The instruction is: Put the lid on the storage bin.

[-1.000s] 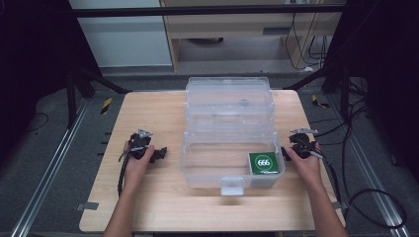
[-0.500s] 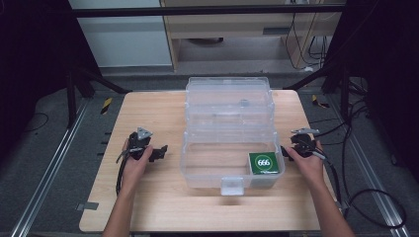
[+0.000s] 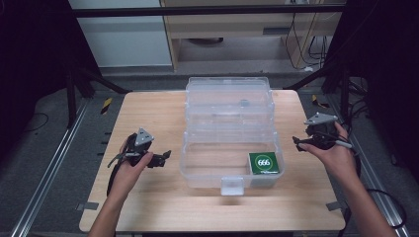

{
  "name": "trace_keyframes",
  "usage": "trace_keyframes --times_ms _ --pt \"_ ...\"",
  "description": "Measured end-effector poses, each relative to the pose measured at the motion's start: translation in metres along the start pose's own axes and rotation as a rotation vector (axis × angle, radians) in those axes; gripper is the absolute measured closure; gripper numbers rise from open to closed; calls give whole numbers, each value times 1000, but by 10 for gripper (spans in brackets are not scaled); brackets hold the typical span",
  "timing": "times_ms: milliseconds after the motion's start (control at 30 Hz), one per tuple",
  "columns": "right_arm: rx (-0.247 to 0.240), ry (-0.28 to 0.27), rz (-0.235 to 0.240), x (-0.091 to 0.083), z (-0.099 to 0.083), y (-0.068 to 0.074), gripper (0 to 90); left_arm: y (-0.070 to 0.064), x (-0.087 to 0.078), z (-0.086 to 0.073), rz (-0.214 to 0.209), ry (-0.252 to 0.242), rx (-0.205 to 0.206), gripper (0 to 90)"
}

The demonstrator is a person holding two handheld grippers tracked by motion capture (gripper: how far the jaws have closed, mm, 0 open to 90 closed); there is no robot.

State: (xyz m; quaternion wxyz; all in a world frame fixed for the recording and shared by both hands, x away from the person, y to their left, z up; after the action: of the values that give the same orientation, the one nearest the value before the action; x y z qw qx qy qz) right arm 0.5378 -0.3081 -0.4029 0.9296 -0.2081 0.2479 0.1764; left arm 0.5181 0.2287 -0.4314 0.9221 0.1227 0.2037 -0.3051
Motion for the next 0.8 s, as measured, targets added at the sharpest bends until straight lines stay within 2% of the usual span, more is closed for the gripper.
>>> trace_keyframes --times_ms 67,100,133,200,267,300,367,400,433,467,533,633,667,733,800 --pt "-2 -13 39 -12 17 -1 158 -9 -9 15 -29 -17 -3 31" --pt "-2 -13 39 -12 17 -1 158 -9 -9 15 -29 -17 -3 31" --pt "-11 -15 51 -15 23 -1 183 -13 -13 23 -48 -25 4 31" --pt "-59 -20 60 -23 39 0 211 -20 -18 33 -64 -21 46 29" --pt "-87 -27 67 -27 52 3 222 -26 -22 40 -76 -15 85 26" --pt "-105 -32 73 -30 60 5 237 -30 -22 43 -96 -18 79 26" --pt "-126 -38 94 -33 73 9 252 -36 -23 45 -107 -13 69 27" --pt "-137 -37 103 -33 78 11 258 -42 -23 45 -82 5 117 37" --pt "-168 -41 112 -34 85 14 284 -47 -23 45 -87 18 149 37" --pt "-193 -44 136 -36 97 18 302 -56 -22 44 -116 16 160 40" --pt "-203 -46 145 -36 101 20 320 -66 -22 46 -137 18 176 41" --pt "-262 -45 167 -36 115 26 384 -76 -21 52 -186 6 166 41" --pt "-288 -47 203 -35 122 31 433 -79 -20 56 -200 9 175 41" --pt "-303 -45 211 -34 124 34 447 -84 -19 61 -201 16 198 41" --pt "-353 -27 229 -32 130 40 503 -88 -18 66 -206 19 227 41"
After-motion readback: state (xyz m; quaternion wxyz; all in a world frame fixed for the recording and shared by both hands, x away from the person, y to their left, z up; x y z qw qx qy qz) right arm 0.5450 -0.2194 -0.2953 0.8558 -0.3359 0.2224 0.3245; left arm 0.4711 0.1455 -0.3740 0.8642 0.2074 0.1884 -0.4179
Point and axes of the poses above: each handheld gripper's, and its own axes: x roughly forward along the jaws, z roughly out of its top, y roughly to its left, the point moved 1 cm from there along x, roughly forward along the jaws, and after that the axes turned 10 degrees about -y, right-handed, at the moved point
